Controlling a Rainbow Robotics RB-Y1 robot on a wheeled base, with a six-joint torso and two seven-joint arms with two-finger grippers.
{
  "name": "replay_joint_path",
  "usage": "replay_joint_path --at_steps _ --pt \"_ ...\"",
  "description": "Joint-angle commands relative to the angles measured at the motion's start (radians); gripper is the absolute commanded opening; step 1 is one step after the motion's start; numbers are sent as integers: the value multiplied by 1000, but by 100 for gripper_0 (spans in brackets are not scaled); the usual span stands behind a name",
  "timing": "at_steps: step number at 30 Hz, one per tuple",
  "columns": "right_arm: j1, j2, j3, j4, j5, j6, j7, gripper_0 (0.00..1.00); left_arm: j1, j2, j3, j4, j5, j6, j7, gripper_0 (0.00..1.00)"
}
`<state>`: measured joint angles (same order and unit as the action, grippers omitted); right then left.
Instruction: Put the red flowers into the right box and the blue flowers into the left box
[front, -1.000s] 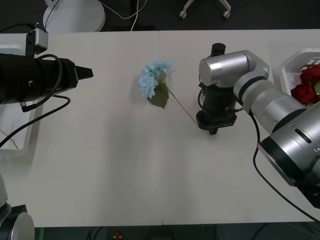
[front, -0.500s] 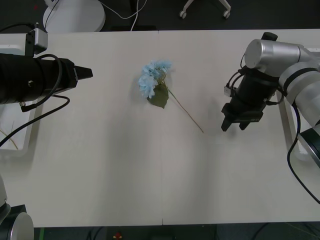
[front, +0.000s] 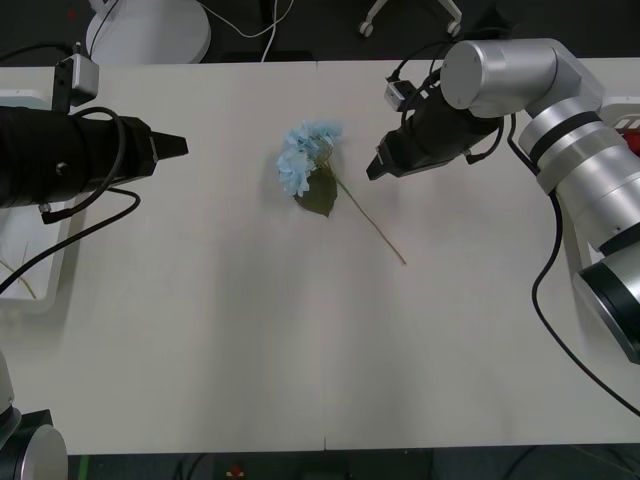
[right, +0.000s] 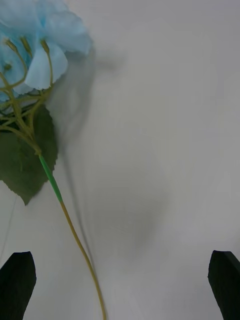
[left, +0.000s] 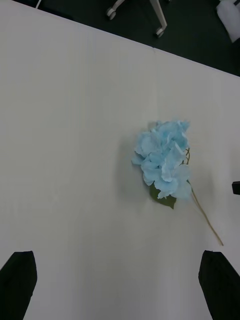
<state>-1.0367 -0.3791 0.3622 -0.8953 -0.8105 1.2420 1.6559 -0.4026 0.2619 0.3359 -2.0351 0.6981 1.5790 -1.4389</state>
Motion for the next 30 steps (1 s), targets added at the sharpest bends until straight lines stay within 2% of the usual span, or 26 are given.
replay_joint_path --at_steps 1,11,19,23,30 --pt "-6 83 24 -17 88 -50 -11 100 18 36 9 -20 37 -13 -173 94" --pt "-9 166 107 16 143 -127 -93 100 18 45 40 9 86 -14 -336 94" --pt "-11 212 142 125 136 -312 -93 100 18 66 54 55 144 -31 -457 94" --pt "-9 221 164 161 129 -378 -87 100 18 117 57 122 256 -50 -563 94" --pt "-9 224 173 167 129 -380 -77 100 18 177 84 268 442 -60 -749 94"
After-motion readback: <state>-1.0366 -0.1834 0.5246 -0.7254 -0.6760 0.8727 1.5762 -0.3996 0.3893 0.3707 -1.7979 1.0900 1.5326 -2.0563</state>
